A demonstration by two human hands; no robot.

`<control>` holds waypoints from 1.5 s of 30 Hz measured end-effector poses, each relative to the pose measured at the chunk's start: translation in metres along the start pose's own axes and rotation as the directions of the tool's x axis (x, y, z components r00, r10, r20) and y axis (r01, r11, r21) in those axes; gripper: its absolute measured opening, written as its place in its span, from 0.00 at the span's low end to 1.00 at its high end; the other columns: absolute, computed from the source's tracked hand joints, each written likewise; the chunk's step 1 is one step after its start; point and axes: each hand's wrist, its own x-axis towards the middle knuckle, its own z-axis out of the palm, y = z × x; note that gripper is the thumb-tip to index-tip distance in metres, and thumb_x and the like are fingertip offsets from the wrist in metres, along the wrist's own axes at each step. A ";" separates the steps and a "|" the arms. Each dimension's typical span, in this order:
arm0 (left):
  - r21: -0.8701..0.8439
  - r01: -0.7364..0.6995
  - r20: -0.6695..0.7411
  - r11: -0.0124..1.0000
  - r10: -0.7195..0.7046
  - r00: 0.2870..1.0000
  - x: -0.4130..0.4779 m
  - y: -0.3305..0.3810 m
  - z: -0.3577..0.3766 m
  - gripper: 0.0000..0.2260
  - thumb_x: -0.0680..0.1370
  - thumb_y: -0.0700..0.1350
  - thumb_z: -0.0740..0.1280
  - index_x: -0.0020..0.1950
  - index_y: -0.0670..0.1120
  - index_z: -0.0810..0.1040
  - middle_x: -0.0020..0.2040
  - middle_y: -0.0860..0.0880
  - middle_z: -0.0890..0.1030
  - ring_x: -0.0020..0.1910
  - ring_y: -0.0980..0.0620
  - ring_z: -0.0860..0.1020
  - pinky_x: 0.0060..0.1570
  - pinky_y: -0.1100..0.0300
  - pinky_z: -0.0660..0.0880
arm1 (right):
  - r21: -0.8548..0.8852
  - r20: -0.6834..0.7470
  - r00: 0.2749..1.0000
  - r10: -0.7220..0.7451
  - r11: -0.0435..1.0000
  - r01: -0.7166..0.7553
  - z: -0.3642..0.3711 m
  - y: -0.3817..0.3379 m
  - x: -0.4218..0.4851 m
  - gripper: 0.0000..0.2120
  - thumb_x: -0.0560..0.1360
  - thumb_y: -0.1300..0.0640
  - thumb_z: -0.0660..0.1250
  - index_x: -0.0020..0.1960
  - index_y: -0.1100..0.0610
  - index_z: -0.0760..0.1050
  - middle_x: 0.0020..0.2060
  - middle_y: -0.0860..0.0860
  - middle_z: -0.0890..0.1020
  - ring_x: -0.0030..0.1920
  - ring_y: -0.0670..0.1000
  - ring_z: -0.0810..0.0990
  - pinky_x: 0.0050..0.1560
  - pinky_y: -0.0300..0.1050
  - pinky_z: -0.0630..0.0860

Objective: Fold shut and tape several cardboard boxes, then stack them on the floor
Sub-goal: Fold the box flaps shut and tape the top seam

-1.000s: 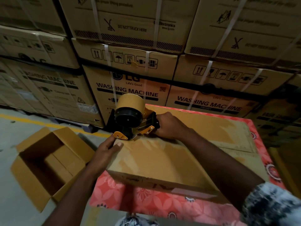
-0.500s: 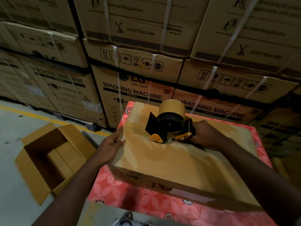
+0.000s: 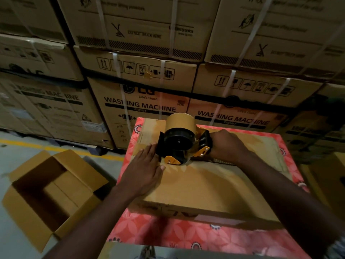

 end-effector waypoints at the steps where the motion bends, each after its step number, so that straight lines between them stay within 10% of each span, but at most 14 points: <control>1: -0.015 0.003 0.001 1.000 -0.003 1.000 0.000 0.001 -0.001 0.35 0.82 0.63 0.39 0.81 0.43 0.59 0.83 0.44 0.48 0.82 0.50 0.43 0.80 0.54 0.42 | 0.000 0.009 1.000 0.009 1.000 -0.009 -0.002 -0.001 -0.001 0.23 0.66 0.26 0.68 0.46 0.44 0.80 0.36 0.43 0.81 0.37 0.47 0.80 0.37 0.44 0.78; 11: -0.052 -0.009 -0.025 0.999 0.008 1.000 -0.001 -0.004 0.006 0.34 0.82 0.65 0.40 0.83 0.45 0.49 0.83 0.47 0.47 0.82 0.51 0.45 0.80 0.53 0.46 | 0.066 0.072 0.990 0.120 0.990 -0.125 -0.001 0.027 -0.029 0.16 0.69 0.36 0.76 0.40 0.44 0.74 0.30 0.42 0.77 0.33 0.45 0.78 0.35 0.42 0.72; 18: -0.045 0.038 -0.029 0.998 -0.040 0.999 -0.002 -0.002 0.009 0.35 0.81 0.67 0.38 0.84 0.49 0.50 0.83 0.51 0.47 0.82 0.54 0.43 0.79 0.54 0.46 | 0.093 0.075 0.987 0.144 0.984 -0.150 -0.003 0.100 -0.059 0.17 0.62 0.30 0.62 0.38 0.43 0.73 0.31 0.44 0.79 0.34 0.49 0.80 0.37 0.47 0.79; 26: -0.032 0.113 0.049 0.993 -0.112 0.993 0.016 0.090 0.015 0.40 0.77 0.66 0.31 0.83 0.43 0.43 0.82 0.43 0.40 0.81 0.45 0.39 0.79 0.51 0.37 | 0.074 0.083 0.992 0.097 0.992 -0.103 -0.006 0.097 -0.062 0.11 0.71 0.47 0.76 0.45 0.47 0.75 0.31 0.41 0.72 0.35 0.49 0.74 0.37 0.42 0.68; 36: -0.055 0.066 -0.007 0.996 -0.066 0.998 0.025 0.135 0.032 0.34 0.81 0.65 0.42 0.83 0.49 0.53 0.82 0.48 0.57 0.82 0.50 0.50 0.80 0.54 0.46 | 0.143 0.044 0.998 0.041 0.989 -0.046 0.003 0.110 -0.064 0.12 0.70 0.39 0.74 0.41 0.44 0.74 0.33 0.42 0.79 0.34 0.46 0.79 0.35 0.45 0.78; 45: -0.068 0.139 0.010 0.988 -0.139 0.990 0.027 0.135 0.031 0.39 0.77 0.69 0.39 0.83 0.51 0.53 0.83 0.53 0.50 0.81 0.56 0.48 0.79 0.57 0.46 | -0.040 0.003 0.998 0.065 0.997 -0.064 -0.018 0.218 -0.105 0.22 0.67 0.30 0.70 0.45 0.48 0.80 0.37 0.44 0.83 0.35 0.47 0.79 0.34 0.42 0.74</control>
